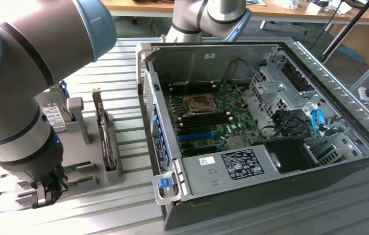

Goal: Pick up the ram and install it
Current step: 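Pick up the ram and move it above insertion slot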

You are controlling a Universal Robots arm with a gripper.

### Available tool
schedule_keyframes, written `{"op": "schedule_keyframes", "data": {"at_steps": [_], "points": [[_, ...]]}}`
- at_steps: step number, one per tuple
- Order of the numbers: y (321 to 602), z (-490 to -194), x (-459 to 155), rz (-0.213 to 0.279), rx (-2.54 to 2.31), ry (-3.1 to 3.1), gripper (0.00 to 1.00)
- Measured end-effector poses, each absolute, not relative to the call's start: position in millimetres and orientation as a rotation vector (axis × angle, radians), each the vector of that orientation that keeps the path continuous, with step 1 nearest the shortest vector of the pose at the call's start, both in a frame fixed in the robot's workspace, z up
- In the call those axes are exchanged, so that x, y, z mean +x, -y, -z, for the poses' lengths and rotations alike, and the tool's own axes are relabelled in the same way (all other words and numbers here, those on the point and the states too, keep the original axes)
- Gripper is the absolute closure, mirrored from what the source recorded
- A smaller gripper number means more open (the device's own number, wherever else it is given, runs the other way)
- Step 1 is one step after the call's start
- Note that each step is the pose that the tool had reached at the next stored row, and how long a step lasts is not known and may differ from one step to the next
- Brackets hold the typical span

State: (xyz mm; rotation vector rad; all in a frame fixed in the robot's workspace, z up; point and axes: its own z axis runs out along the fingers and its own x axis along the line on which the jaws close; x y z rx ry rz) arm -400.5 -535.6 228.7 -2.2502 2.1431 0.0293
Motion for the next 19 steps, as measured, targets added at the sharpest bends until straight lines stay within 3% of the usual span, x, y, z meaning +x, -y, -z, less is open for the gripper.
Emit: {"op": "schedule_keyframes", "data": {"at_steps": [19], "points": [[536, -215, -401, -0.030, -2.250, -2.143, 0.76]]}}
